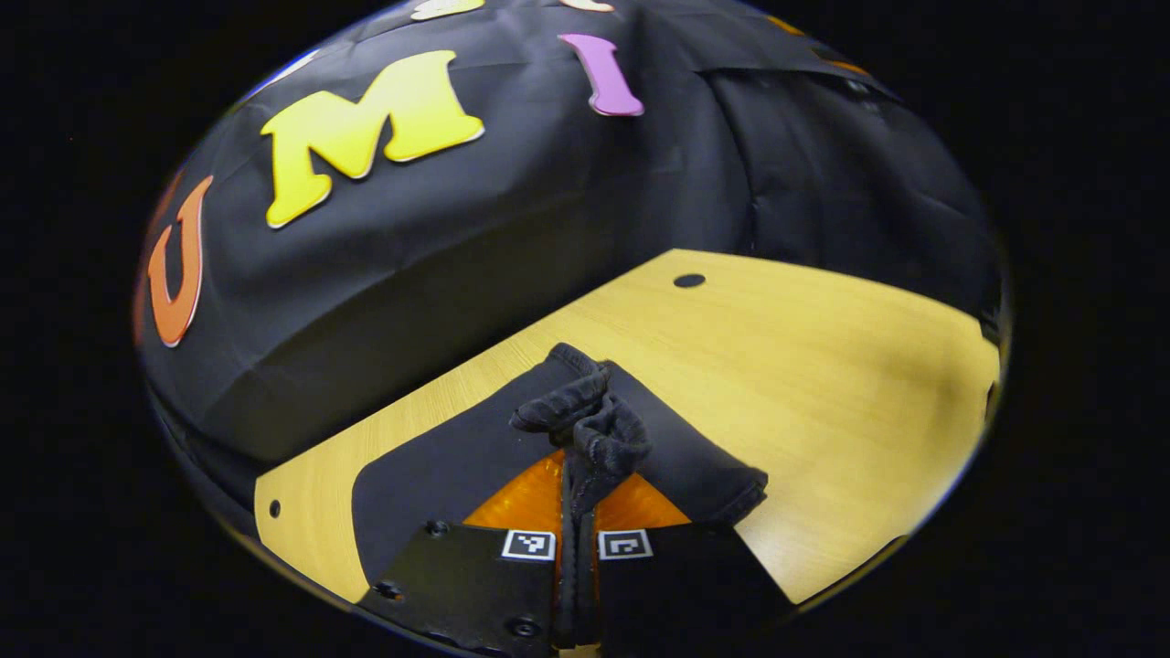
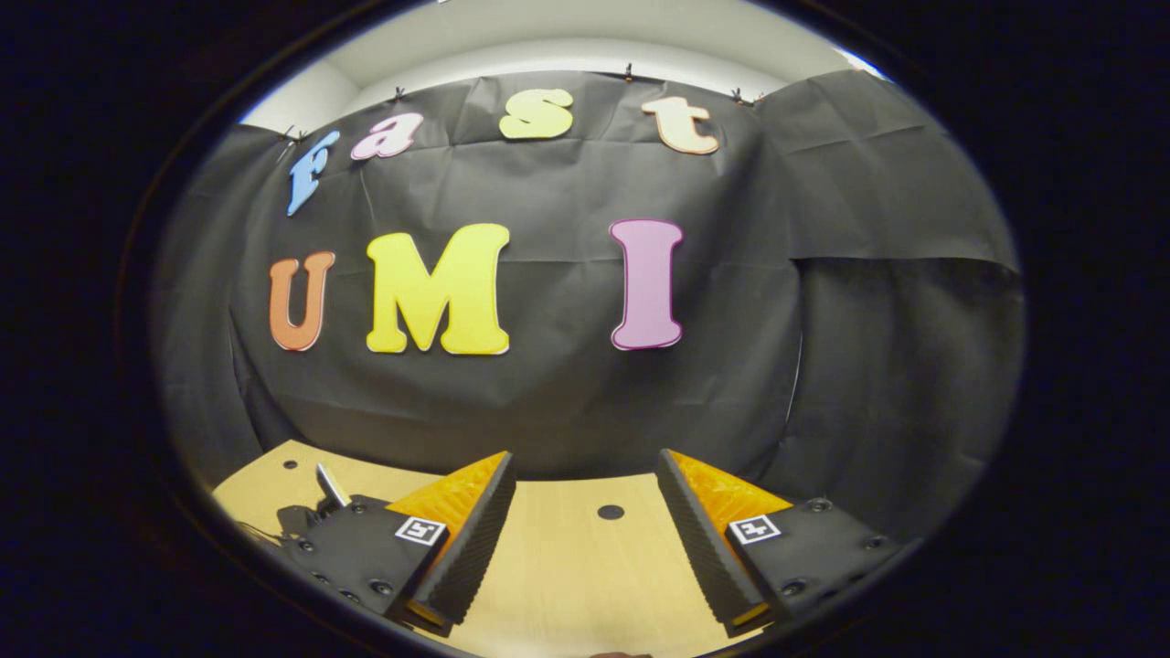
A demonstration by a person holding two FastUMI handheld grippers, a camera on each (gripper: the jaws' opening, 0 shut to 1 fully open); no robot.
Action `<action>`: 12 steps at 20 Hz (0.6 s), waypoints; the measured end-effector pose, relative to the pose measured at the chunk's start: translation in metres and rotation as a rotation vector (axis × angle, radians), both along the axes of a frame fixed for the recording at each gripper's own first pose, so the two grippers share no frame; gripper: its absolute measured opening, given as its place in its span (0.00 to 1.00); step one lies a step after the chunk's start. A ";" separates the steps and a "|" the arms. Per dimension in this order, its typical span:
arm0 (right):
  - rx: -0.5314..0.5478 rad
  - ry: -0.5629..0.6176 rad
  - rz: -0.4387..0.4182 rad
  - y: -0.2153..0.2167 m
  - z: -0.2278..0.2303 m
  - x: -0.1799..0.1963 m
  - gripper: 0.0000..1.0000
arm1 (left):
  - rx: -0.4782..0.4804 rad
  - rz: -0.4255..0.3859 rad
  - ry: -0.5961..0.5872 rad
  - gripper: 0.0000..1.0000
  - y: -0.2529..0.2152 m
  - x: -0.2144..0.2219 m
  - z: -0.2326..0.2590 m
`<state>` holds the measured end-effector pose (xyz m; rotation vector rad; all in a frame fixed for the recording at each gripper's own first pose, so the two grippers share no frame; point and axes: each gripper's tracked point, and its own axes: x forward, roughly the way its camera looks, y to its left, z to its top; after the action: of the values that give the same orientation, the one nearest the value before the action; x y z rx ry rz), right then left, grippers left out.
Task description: Grasp the waist and the cuffs of the jeans and fold them to make the two legs overlap; first hold the waist and fold one-third of the jeans toward the cuffs, then hold the cuffs and fold the remaining one-third in the same direction to finish folding.
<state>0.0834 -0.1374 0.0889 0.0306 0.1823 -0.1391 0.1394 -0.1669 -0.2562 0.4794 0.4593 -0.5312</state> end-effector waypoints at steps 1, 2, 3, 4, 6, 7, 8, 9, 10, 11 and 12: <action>0.005 0.004 0.003 0.001 0.000 0.000 0.94 | 0.044 -0.027 -0.020 0.04 0.000 -0.003 -0.005; 0.007 0.011 0.005 0.002 -0.002 -0.001 0.95 | 0.080 -0.051 -0.040 0.04 0.000 -0.005 -0.011; 0.007 0.014 0.010 0.003 -0.002 -0.003 0.94 | 0.107 -0.071 -0.056 0.04 -0.001 -0.004 -0.014; 0.005 0.016 0.014 0.003 -0.002 -0.003 0.96 | 0.127 -0.085 -0.061 0.04 -0.003 -0.003 -0.017; 0.003 0.018 0.022 0.004 -0.002 -0.003 0.95 | 0.145 -0.098 -0.065 0.05 -0.002 -0.005 -0.016; 0.002 0.017 0.024 0.005 -0.002 -0.004 0.96 | 0.149 -0.113 -0.062 0.06 -0.004 -0.007 -0.017; 0.000 0.018 0.029 0.005 -0.002 -0.003 0.95 | 0.165 -0.119 -0.073 0.11 -0.004 -0.007 -0.019; -0.003 0.017 0.031 0.005 -0.002 -0.003 0.96 | 0.175 -0.121 -0.085 0.16 -0.003 -0.008 -0.018; -0.006 0.015 0.033 0.005 -0.002 -0.003 0.94 | 0.186 -0.094 -0.109 0.30 0.005 -0.004 -0.011; -0.006 0.014 0.034 0.005 -0.002 -0.003 0.96 | 0.182 -0.066 -0.111 0.45 0.010 -0.003 -0.007; -0.002 0.012 0.038 0.006 -0.001 -0.003 0.96 | 0.158 -0.053 -0.102 0.83 0.010 -0.006 -0.004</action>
<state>0.0805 -0.1309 0.0875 0.0239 0.1944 -0.1015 0.1330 -0.1565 -0.2597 0.6688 0.3933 -0.5207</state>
